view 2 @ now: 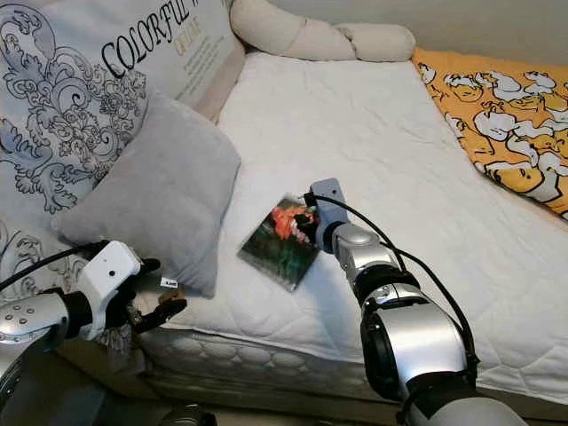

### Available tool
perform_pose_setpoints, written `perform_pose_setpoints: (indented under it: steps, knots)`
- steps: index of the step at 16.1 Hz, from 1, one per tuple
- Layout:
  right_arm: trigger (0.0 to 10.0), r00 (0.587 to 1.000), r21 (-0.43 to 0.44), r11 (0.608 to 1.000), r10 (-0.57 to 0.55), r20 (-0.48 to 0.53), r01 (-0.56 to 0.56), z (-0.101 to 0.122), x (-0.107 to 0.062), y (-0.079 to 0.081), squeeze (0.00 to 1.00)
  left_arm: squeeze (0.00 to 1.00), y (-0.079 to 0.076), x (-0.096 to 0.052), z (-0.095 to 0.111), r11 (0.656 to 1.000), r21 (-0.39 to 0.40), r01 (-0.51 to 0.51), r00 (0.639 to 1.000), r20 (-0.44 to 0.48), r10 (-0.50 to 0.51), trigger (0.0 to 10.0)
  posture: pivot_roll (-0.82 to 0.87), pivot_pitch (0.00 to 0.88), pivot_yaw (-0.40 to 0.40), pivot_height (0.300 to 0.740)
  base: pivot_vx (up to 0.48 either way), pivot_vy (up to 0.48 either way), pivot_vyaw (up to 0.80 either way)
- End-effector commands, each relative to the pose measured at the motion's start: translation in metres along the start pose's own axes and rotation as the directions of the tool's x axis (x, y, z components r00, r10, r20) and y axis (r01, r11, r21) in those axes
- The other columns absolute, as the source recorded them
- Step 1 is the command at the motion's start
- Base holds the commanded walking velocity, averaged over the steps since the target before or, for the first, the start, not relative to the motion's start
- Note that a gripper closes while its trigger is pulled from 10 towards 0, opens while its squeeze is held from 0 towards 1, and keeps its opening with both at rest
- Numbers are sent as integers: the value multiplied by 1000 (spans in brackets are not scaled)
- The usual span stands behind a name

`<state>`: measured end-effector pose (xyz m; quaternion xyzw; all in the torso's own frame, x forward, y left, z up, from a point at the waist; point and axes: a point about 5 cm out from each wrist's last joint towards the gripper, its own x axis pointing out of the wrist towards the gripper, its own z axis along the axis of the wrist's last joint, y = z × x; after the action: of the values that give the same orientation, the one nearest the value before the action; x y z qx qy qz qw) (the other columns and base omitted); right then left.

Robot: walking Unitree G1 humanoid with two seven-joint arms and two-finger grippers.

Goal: Clean up the room

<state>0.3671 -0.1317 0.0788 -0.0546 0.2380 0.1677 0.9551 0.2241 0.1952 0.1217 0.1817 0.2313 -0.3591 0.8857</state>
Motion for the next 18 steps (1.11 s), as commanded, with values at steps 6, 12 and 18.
perform_pose_setpoints:
  steps: [6, 12, 18]
  knots:
    - [10000, 969, -50, 968, 247, 4, -246, -5, -1, 17, 1000, 0, -3, 5, 6, 999, 37, 27, 1000, -1, -27, 10000, 109, 0, 21, 740, 0, 0, 0]
    - [10000, 910, -83, 907, 404, -95, -412, -23, -3, 35, 1000, 0, -3, 7, 7, 999, 42, 34, 999, -3, -34, 10000, 104, 0, 26, 740, 0, 0, 0]
    - [10000, 727, -20, 767, 600, -335, -642, -77, -10, 92, 1000, 0, -4, 9, 1, 997, 38, 61, 997, -43, -60, 10000, 118, 0, 13, 740, 0, 0, 0]
